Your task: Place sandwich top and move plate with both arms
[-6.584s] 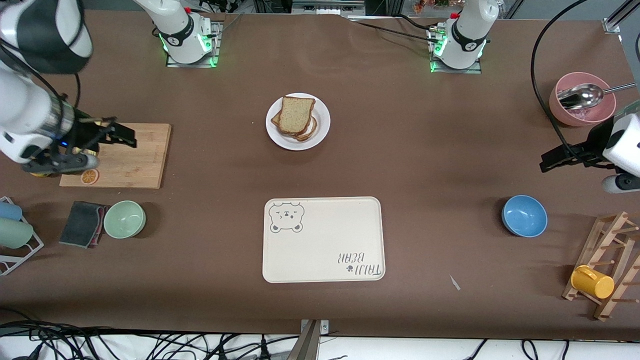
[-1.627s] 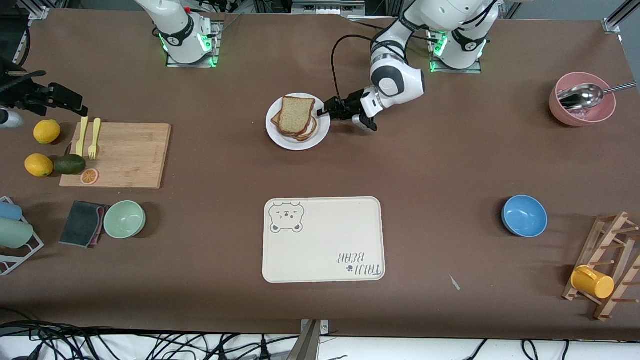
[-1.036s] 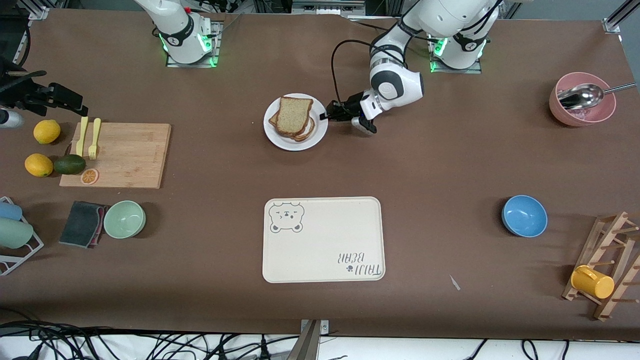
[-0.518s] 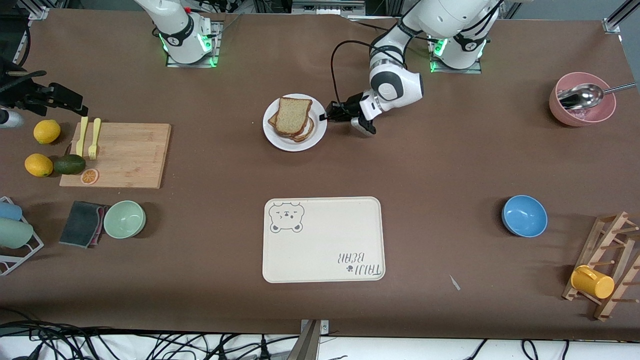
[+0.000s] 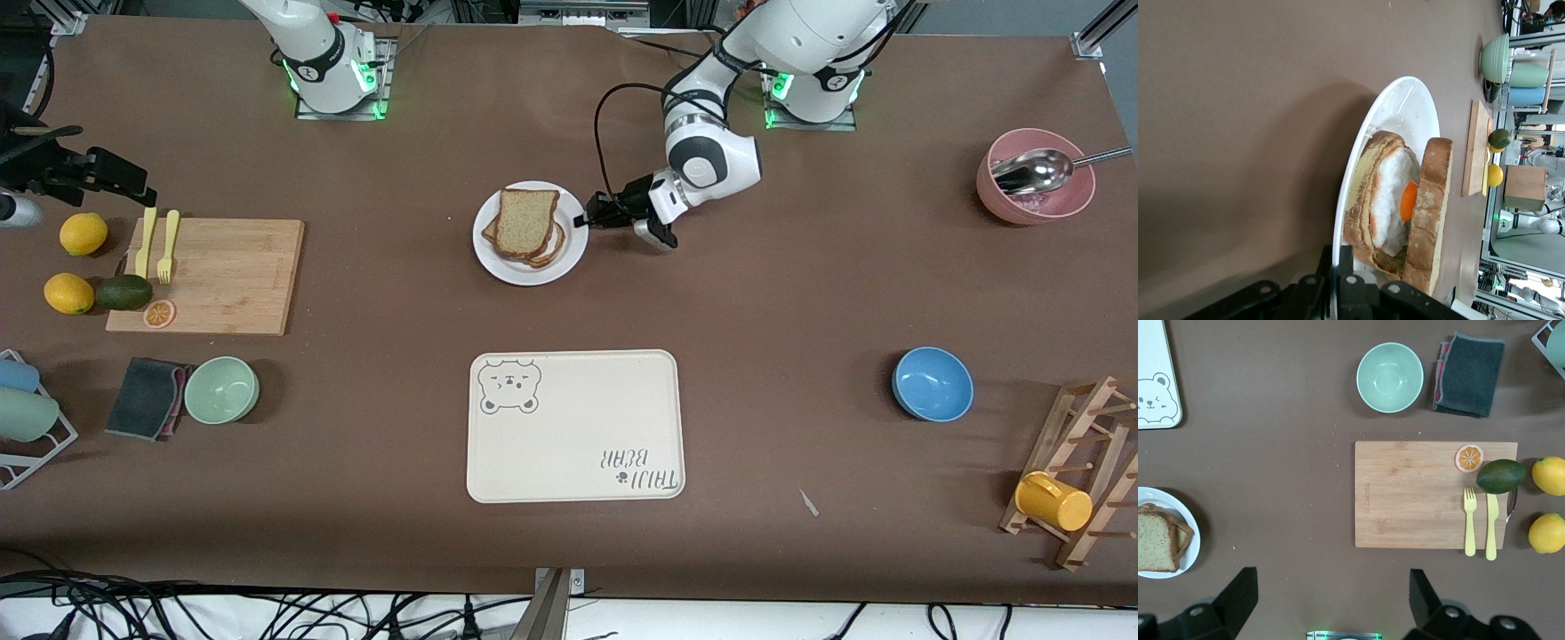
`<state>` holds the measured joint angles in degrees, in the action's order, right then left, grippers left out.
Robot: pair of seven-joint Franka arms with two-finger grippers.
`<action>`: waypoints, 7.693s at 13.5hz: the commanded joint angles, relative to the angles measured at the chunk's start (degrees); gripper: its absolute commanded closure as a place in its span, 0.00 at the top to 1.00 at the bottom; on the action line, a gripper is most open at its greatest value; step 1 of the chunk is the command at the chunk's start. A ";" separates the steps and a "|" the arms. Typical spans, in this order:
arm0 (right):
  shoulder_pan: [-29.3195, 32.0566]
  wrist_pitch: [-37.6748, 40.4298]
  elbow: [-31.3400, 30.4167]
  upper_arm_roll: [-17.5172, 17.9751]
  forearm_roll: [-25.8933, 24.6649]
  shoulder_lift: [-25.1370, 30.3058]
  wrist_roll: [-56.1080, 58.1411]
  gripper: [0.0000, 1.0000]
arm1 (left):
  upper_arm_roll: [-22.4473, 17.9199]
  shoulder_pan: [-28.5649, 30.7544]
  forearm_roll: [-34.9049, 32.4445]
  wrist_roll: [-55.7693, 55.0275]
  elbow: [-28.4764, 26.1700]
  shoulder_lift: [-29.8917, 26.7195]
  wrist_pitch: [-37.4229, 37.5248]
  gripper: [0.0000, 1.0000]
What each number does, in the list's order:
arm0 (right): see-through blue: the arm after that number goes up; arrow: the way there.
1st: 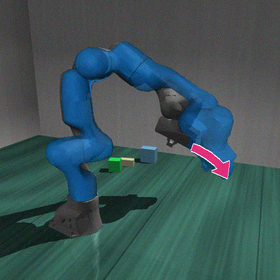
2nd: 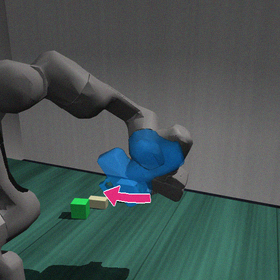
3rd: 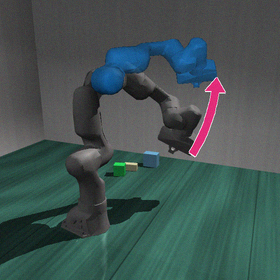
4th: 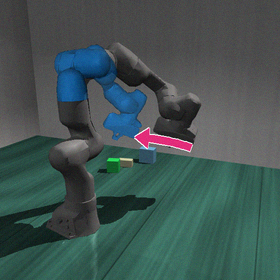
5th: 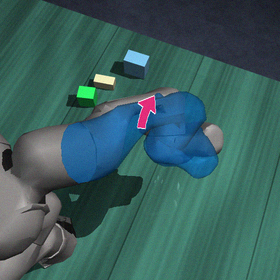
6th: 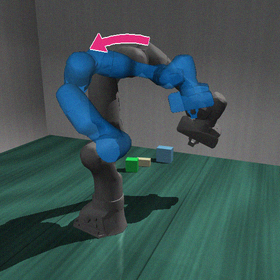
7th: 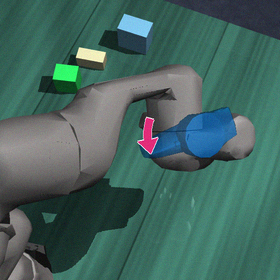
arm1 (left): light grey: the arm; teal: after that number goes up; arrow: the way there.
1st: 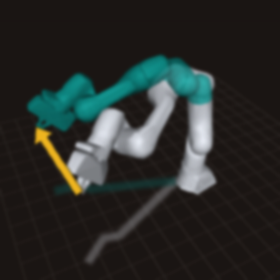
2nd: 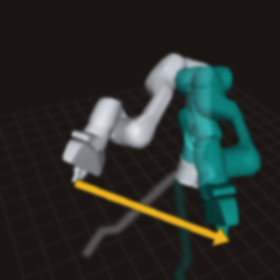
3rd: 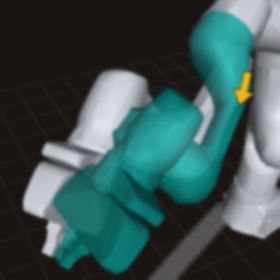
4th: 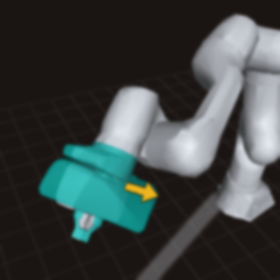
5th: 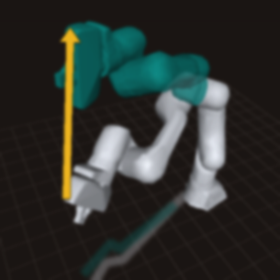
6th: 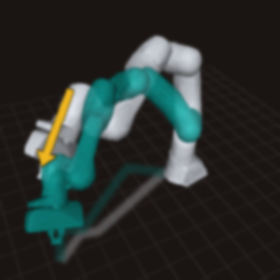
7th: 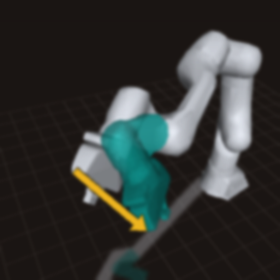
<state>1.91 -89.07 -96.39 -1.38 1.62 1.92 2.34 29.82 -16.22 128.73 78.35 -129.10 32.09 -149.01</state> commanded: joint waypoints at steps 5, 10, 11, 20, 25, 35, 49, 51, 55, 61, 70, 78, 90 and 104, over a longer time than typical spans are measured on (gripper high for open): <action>0.55 1.00 0.85 0.50 0.14 -0.07 0.29 1.00 | 0.50 3.21 2.67 2.33 2.27 -0.97 -0.23 0.00; 0.55 1.00 0.85 0.50 0.14 -0.07 0.29 1.00 | 0.50 5.85 2.67 0.93 6.05 -0.71 -0.23 0.00; 0.55 1.00 0.85 0.50 0.14 -0.07 0.29 1.00 | 0.50 6.37 2.67 0.84 7.10 -0.36 -0.23 0.00; 0.55 1.00 0.85 0.50 0.14 -0.07 0.29 1.00 | -6.60 6.47 1.53 -0.04 24.93 9.56 -2.06 0.00; 0.55 0.91 0.85 0.50 0.14 -0.07 0.29 1.00 | -7.32 6.38 1.09 -0.13 36.89 17.99 -8.04 0.00; 0.55 1.61 0.85 0.59 0.14 -0.07 0.29 1.00 | -8.72 5.41 0.38 -0.04 40.16 21.62 -9.28 0.45; 0.55 1.70 0.85 0.50 0.14 0.01 0.21 1.00 | -5.04 6.90 -0.32 -5.93 39.46 13.62 -27.55 1.00; 0.46 1.70 0.85 0.50 0.14 0.01 0.21 1.00 | -5.12 6.82 -0.41 -5.85 39.63 12.39 -30.01 1.00; 0.55 1.70 0.85 0.50 0.14 -0.07 0.21 1.00 | -5.38 6.20 -0.50 -5.58 40.42 11.42 -33.80 1.00; 0.55 1.70 0.85 0.50 0.22 -0.07 0.21 1.00 | -5.12 8.49 -3.47 -6.54 40.07 10.19 -36.52 1.00; 0.55 1.70 0.85 0.50 0.22 -0.07 0.21 1.00 | -5.21 10.77 -26.56 -31.39 36.39 6.68 -36.79 1.00; 0.55 1.79 0.76 0.50 0.22 -0.07 0.21 1.00 | -6.09 19.29 -65.66 -60.13 30.32 3.34 -26.62 1.00; 0.55 1.70 0.76 0.50 0.22 -0.07 0.21 1.00 | -22.34 23.69 -105.42 -72.99 29.52 -10.45 14.52 1.00; 0.11 1.00 1.11 0.94 0.14 -0.34 0.29 1.00 | -25.08 24.75 -133.04 -78.62 36.54 -26.98 50.73 1.00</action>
<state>1.87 -88.42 -96.34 -0.74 1.63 1.92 2.34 4.06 8.41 -2.28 1.03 -94.87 6.12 -101.89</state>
